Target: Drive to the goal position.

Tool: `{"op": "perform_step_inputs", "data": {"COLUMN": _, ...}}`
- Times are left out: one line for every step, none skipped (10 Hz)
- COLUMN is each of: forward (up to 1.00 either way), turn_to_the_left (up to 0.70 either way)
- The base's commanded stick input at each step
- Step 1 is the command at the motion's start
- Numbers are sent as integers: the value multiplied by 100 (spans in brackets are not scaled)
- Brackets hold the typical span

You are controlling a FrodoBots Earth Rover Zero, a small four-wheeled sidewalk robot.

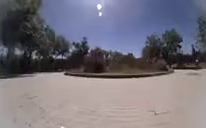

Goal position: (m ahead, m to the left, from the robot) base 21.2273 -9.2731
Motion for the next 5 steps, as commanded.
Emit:
{"op": "perform_step_inputs", "data": {"forward": 85, "turn_to_the_left": 34}}
{"op": "perform_step_inputs", "data": {"forward": 85, "turn_to_the_left": 34}}
{"op": "perform_step_inputs", "data": {"forward": 85, "turn_to_the_left": 34}}
{"op": "perform_step_inputs", "data": {"forward": 85, "turn_to_the_left": 34}}
{"op": "perform_step_inputs", "data": {"forward": 85, "turn_to_the_left": 34}}
